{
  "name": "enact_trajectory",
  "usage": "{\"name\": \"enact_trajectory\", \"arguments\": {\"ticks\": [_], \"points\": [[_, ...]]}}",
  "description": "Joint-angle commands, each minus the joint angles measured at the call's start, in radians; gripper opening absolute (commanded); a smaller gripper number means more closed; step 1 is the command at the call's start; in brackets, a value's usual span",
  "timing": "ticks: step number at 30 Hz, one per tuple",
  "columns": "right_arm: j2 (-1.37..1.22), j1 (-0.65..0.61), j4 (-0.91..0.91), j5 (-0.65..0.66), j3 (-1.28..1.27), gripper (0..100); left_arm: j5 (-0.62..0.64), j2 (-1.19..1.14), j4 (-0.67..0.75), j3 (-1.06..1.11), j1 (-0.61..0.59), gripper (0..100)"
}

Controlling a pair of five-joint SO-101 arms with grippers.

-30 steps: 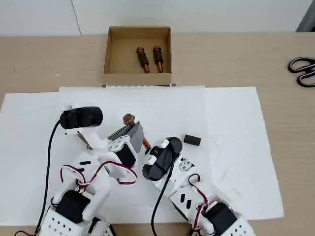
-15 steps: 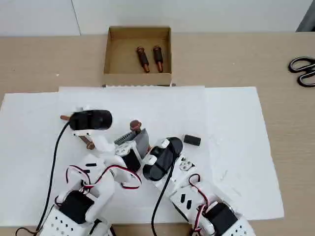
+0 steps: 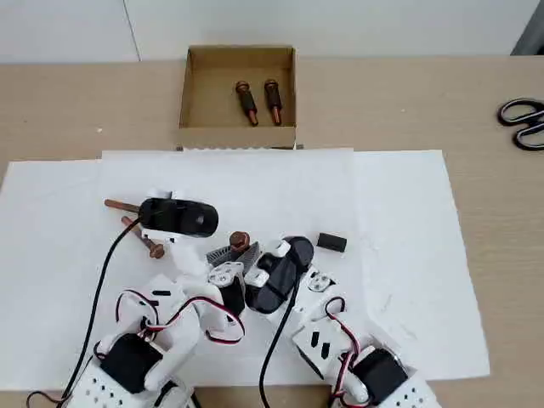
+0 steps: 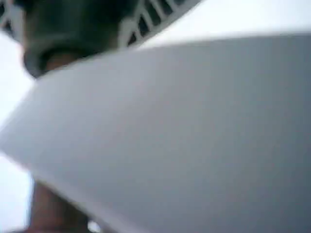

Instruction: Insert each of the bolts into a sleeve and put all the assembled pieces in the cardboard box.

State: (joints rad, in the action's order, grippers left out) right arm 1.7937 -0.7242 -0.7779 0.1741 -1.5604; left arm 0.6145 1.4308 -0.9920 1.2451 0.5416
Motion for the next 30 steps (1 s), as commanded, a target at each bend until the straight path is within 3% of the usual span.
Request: {"name": "enact_trajectory", "arguments": {"ticks": [1, 10, 18, 26, 30], "points": [[0.018, 0.042, 0.076, 0.017, 0.061, 0.2, -0.04, -0.002, -0.041, 0.05, 0.023, 1], [0.018, 0.039, 0.079, 0.018, 0.061, 0.2, -0.048, 0.005, -0.035, 0.114, 0.06, 2], [0.018, -0.022, 0.073, 0.018, 0.058, 0.2, -0.044, 0.0, -0.031, 0.09, 0.06, 32], [0.018, -0.019, 0.071, 0.017, 0.048, 0.2, -0.044, 0.0, -0.06, 0.019, 0.057, 32], [0.018, -0.002, 0.071, 0.017, 0.029, 0.2, -0.048, -0.002, -0.094, -0.062, -0.003, 32]]}}
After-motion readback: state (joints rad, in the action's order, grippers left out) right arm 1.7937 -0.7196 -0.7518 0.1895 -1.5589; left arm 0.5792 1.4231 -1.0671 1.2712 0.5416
